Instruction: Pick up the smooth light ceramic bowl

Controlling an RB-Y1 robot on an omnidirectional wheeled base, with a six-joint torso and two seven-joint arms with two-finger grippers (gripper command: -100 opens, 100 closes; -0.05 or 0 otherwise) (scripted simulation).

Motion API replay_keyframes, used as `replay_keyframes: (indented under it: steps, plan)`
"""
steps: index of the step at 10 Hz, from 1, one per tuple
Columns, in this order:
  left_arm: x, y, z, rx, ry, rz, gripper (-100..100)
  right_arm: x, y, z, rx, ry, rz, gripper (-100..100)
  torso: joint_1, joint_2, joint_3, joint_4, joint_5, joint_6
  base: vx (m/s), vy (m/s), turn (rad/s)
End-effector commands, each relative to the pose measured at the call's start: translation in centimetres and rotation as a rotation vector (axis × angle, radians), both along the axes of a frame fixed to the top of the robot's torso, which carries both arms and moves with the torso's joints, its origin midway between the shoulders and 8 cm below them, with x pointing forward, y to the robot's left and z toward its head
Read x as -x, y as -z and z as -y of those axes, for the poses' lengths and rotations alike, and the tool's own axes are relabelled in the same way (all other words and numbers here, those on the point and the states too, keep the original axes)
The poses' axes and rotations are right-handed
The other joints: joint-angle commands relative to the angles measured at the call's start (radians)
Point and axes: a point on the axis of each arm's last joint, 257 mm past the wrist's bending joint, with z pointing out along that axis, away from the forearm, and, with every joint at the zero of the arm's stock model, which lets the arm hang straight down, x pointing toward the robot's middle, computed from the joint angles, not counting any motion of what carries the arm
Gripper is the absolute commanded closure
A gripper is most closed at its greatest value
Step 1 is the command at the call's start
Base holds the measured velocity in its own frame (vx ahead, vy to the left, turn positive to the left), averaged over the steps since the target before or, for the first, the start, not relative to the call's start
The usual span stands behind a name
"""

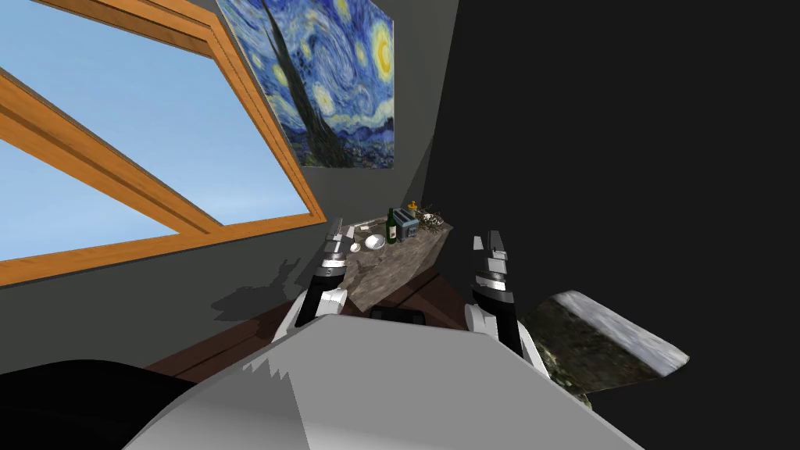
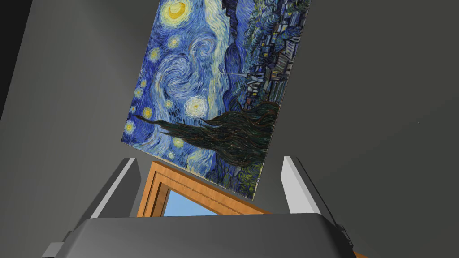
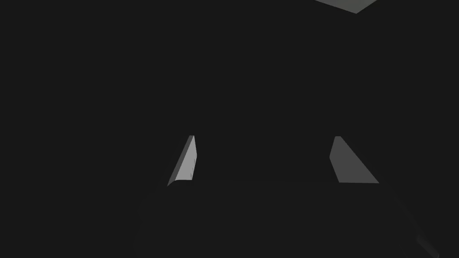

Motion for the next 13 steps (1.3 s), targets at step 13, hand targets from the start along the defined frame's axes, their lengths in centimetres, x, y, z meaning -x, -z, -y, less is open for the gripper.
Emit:
replay_keyframes:
  steps: [13]
  plan:
    - [-4.2,1.4,-3.4,0.034,-0.015,-0.205,-100,0.0,0.0,0.0,0.0,0.0,0.0,0,-0.003,0.0,0.0,0.0,-0.001,0.0,0.0,-0.053,-0.056]
